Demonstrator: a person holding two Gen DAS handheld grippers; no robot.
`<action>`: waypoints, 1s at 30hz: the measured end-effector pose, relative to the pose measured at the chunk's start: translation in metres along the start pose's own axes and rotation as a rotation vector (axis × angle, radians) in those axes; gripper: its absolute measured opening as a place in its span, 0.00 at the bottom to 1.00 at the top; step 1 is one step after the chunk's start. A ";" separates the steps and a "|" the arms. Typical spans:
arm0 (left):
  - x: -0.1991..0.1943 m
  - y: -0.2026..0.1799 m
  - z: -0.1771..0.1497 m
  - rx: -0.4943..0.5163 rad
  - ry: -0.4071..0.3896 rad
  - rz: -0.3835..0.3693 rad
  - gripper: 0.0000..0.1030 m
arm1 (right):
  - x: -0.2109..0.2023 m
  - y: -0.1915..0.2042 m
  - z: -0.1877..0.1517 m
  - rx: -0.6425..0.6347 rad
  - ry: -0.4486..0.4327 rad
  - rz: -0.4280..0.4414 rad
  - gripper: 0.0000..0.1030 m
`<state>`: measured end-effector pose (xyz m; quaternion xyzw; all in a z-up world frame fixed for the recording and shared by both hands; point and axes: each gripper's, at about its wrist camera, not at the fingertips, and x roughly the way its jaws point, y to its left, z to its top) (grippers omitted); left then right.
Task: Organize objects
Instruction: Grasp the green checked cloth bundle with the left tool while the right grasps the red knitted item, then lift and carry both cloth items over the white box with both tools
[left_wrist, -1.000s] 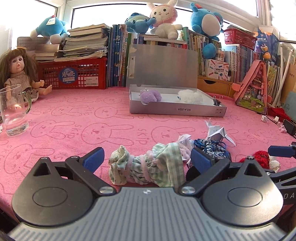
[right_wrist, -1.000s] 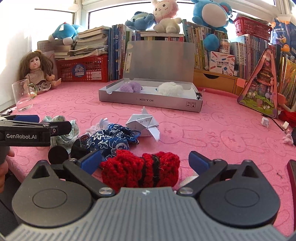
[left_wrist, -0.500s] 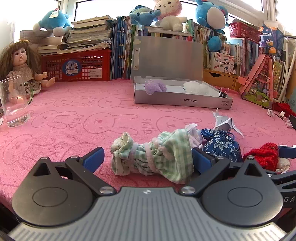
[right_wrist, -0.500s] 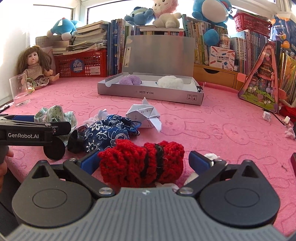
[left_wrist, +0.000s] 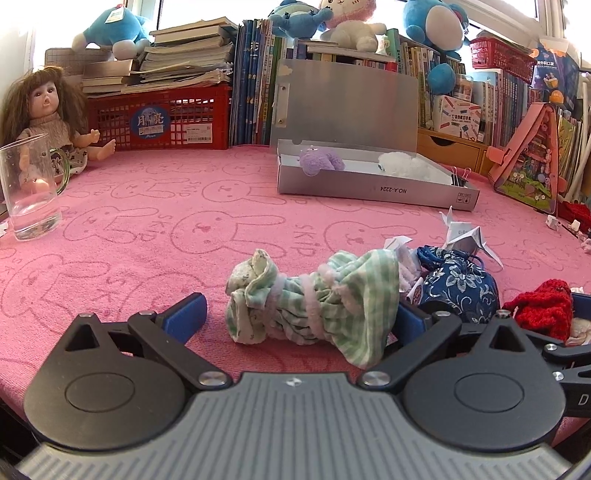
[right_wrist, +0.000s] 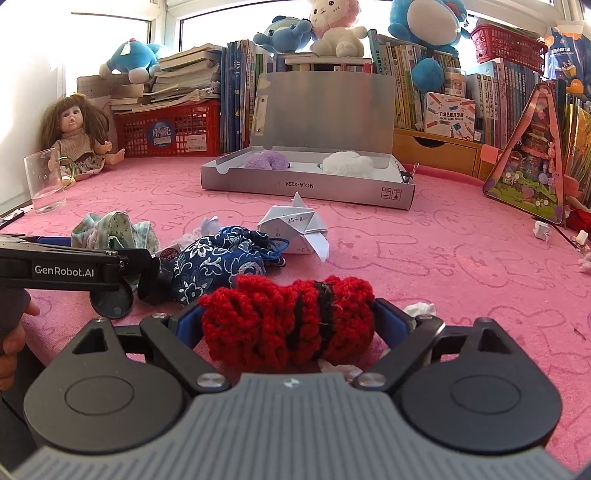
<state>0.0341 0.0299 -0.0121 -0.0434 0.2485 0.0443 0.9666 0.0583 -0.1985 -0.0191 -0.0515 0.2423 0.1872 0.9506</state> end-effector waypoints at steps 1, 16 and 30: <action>0.000 0.000 0.001 0.000 0.003 -0.001 1.00 | -0.001 -0.001 0.001 0.004 -0.002 0.002 0.81; -0.004 0.002 0.007 -0.024 0.022 -0.008 0.88 | -0.008 -0.004 0.012 0.040 -0.021 -0.017 0.70; -0.017 0.000 0.019 -0.007 -0.029 0.009 0.77 | -0.011 -0.014 0.029 0.101 -0.031 -0.037 0.70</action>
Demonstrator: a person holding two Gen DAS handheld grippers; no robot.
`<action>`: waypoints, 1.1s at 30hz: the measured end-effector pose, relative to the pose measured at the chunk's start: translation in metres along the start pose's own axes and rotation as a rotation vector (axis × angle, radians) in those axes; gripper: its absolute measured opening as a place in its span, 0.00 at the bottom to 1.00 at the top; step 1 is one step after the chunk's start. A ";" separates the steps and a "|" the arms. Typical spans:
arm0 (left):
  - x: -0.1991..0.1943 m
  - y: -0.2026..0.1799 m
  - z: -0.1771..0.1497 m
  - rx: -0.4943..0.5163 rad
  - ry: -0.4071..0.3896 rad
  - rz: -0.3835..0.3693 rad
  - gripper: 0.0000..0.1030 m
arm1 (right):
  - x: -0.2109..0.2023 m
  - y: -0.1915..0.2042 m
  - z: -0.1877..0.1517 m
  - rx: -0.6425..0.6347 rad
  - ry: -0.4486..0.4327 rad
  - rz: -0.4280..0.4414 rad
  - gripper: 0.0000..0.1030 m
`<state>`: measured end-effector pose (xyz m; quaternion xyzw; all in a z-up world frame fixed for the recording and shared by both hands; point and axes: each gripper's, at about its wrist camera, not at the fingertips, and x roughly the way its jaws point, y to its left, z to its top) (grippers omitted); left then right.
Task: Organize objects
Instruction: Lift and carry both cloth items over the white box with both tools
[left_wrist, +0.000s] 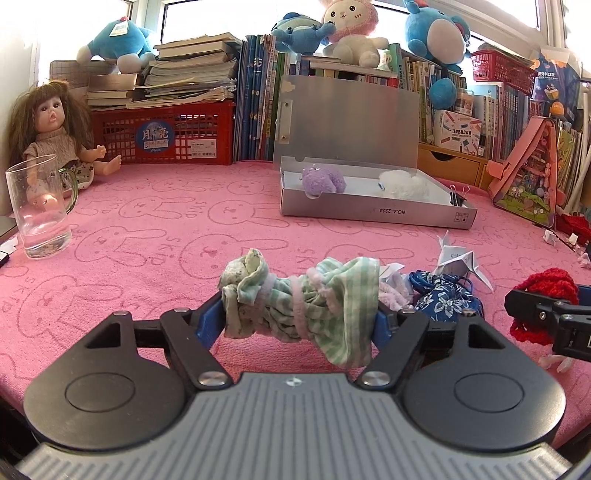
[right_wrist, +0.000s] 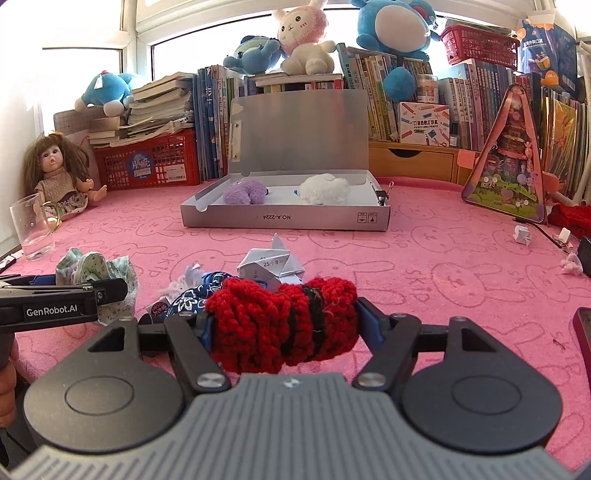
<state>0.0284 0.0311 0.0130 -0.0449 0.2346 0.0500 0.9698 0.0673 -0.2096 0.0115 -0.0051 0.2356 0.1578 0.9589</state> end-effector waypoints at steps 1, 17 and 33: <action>0.000 0.000 0.002 0.000 -0.003 0.001 0.77 | 0.000 -0.001 0.001 0.005 0.000 -0.002 0.70; 0.022 0.006 0.043 -0.020 0.017 -0.004 0.77 | 0.014 -0.049 0.040 0.146 0.018 -0.041 0.70; 0.065 -0.004 0.119 -0.013 -0.033 -0.024 0.77 | 0.065 -0.087 0.104 0.268 0.048 0.012 0.70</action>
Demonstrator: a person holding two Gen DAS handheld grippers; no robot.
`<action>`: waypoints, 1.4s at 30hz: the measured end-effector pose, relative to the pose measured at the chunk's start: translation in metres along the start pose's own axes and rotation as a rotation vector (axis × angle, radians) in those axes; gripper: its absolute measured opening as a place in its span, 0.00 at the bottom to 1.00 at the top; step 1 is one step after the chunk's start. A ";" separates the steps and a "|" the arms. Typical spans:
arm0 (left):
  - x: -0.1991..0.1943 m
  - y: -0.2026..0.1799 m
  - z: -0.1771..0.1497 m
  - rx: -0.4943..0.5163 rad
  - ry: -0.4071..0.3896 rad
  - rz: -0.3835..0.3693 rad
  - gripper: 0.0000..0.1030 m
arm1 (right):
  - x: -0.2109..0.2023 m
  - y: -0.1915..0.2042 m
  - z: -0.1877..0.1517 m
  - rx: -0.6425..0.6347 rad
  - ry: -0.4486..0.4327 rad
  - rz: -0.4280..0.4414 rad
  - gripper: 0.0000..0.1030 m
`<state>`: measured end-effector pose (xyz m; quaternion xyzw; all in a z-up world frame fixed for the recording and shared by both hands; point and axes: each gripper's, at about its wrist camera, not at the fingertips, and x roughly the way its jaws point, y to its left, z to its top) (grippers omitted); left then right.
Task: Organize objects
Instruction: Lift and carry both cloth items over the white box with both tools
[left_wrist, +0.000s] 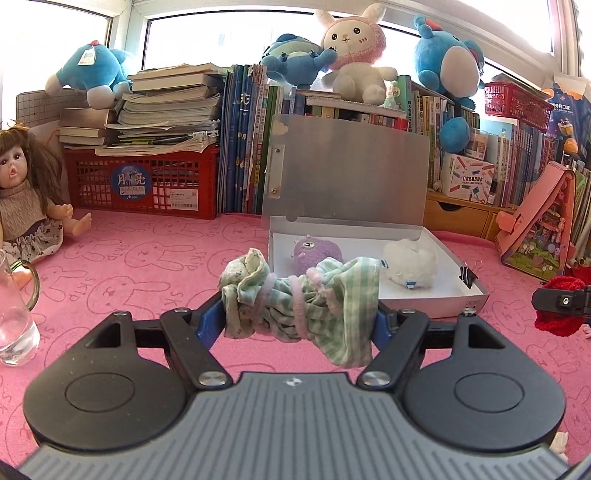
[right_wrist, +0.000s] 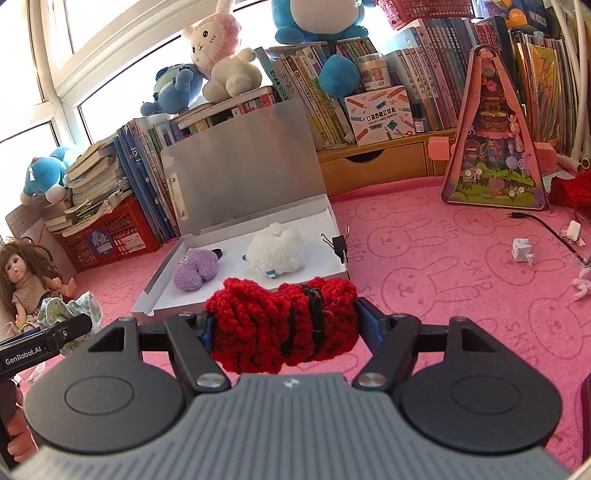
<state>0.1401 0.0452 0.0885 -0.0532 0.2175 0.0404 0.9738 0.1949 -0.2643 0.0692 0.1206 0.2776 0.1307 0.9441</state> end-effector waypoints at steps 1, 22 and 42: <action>0.004 0.000 0.005 -0.001 -0.004 0.000 0.77 | 0.004 0.000 0.005 0.003 0.002 0.000 0.70; 0.121 -0.015 0.036 -0.018 0.076 0.014 0.77 | 0.106 0.008 0.046 0.078 0.127 0.031 0.71; 0.186 -0.022 0.028 0.016 0.153 0.003 0.77 | 0.171 0.041 0.037 -0.076 0.207 -0.011 0.70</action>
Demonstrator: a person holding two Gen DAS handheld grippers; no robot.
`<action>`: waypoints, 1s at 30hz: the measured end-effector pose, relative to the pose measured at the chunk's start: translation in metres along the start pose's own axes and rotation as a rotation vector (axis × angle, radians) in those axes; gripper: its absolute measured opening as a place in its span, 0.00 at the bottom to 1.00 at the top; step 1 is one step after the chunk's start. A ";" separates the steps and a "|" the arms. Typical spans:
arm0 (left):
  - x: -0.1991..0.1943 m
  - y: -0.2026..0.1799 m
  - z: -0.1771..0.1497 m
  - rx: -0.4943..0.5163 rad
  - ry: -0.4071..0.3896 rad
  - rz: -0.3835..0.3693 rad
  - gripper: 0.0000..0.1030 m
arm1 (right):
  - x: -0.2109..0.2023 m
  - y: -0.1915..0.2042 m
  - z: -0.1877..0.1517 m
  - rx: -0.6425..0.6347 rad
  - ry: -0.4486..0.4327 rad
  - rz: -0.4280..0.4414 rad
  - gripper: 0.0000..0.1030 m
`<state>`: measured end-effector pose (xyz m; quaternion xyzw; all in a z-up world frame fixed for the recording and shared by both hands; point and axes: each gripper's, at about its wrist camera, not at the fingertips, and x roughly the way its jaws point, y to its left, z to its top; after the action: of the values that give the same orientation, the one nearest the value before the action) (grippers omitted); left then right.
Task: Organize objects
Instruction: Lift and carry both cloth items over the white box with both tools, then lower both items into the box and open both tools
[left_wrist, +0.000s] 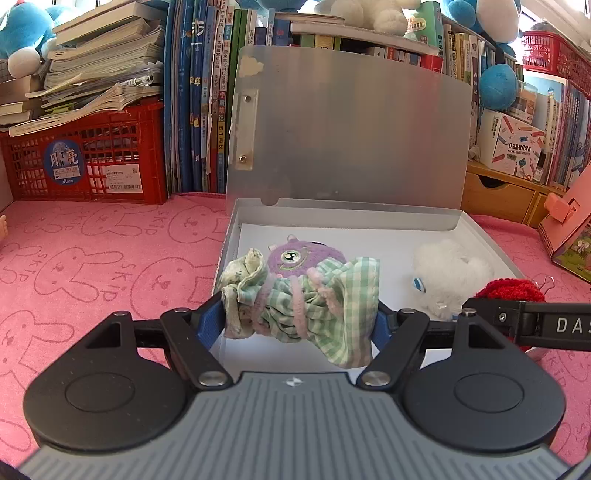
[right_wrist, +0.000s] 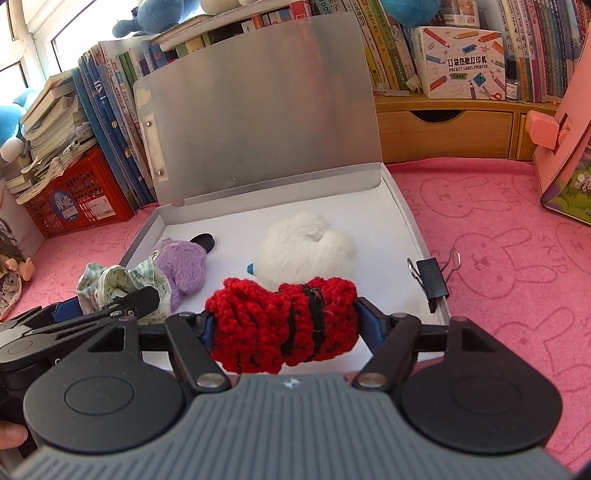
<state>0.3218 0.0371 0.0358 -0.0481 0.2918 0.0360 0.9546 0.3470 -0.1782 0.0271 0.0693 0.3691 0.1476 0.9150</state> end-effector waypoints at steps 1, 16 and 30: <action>0.004 0.000 -0.001 -0.002 0.013 0.001 0.77 | 0.003 0.000 0.000 -0.001 0.003 0.001 0.70; 0.046 -0.003 0.003 0.152 0.019 0.067 0.79 | 0.030 0.006 0.001 -0.025 -0.038 -0.040 0.70; 0.060 0.000 0.009 0.186 0.024 0.056 0.87 | 0.040 0.011 0.002 -0.033 -0.056 -0.068 0.78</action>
<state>0.3765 0.0407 0.0099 0.0486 0.3067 0.0348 0.9499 0.3737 -0.1550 0.0050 0.0456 0.3430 0.1208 0.9304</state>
